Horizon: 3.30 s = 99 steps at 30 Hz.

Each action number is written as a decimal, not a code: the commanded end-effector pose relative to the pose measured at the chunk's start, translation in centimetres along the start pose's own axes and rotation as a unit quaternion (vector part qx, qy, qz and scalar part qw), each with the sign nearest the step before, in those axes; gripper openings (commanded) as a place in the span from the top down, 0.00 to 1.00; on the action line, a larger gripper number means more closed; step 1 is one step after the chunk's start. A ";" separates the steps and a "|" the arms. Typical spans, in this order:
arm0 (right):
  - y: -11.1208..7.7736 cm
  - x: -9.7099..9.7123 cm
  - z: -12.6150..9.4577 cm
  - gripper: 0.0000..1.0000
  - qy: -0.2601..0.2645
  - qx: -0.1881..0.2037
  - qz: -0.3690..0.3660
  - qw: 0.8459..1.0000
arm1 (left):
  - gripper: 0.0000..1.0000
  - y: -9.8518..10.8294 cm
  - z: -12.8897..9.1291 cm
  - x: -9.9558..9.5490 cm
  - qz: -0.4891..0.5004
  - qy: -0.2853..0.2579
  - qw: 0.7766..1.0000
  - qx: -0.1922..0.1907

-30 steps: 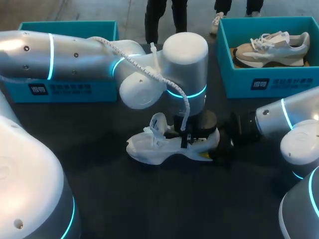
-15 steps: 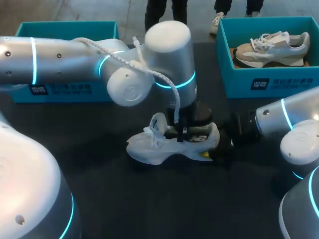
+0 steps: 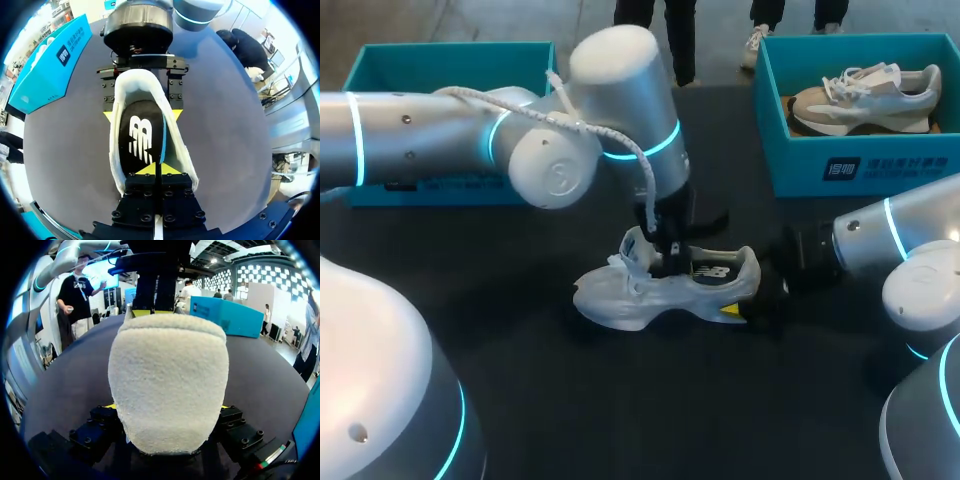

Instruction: Take the shoe out of the shoebox, open the shoe tongue, remove and reinsert the insole, then place the shoe into the shoebox

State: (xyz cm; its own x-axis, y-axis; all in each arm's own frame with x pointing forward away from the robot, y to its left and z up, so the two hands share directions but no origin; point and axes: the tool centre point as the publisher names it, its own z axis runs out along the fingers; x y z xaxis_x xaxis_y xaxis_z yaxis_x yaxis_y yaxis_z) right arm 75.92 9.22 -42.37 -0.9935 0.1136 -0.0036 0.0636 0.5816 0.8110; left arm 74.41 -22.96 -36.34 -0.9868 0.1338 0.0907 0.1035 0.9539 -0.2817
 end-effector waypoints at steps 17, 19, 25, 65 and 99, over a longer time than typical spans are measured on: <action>0.1 0.0 0.3 1.00 -0.001 0.003 0.001 1.000 | 1.00 0.6 -1.9 -0.1 0.005 0.039 0.996 0.078; 0.1 0.0 0.3 1.00 -0.001 0.003 0.001 1.000 | 1.00 0.5 -2.0 -0.1 0.009 0.041 0.995 0.088; 0.1 0.0 0.3 1.00 -0.001 0.003 0.001 1.000 | 1.00 0.5 -2.6 0.1 0.015 0.043 0.994 0.103; 0.1 0.0 0.3 1.00 -0.001 0.003 0.001 1.000 | 0.56 -2.9 -4.7 1.7 0.065 0.043 0.988 0.134; 0.1 0.0 0.3 1.00 -0.001 0.003 0.001 1.000 | 1.00 -3.2 -3.0 2.0 0.080 0.053 0.990 0.106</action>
State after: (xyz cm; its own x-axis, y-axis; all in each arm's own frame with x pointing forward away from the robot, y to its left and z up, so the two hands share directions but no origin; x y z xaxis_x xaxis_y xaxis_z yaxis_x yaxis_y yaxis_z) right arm 75.93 9.21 -42.38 -0.9935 0.1138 -0.0036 0.0637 0.5817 0.8109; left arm 72.24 -24.60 -32.06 -0.9424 0.3125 0.1192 0.2166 0.8418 -0.4944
